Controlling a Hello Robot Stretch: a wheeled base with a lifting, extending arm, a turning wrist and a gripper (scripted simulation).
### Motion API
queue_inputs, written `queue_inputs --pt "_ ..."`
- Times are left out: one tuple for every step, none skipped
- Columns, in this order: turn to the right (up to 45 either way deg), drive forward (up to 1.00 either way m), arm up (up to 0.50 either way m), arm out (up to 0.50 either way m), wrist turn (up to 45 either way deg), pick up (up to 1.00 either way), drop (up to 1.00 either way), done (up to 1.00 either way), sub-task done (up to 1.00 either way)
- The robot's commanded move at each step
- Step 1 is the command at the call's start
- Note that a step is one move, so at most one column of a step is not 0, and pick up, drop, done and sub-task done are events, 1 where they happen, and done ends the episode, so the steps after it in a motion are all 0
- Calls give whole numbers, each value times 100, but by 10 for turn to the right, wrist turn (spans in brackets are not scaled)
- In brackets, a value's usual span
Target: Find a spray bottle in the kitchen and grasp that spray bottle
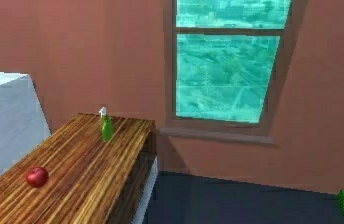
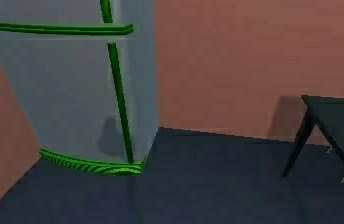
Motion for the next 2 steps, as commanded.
queue_inputs --pt "240 0 0 0 0 0 0 0 0" --pt "30 0 0 0 0 0 0 0 0"
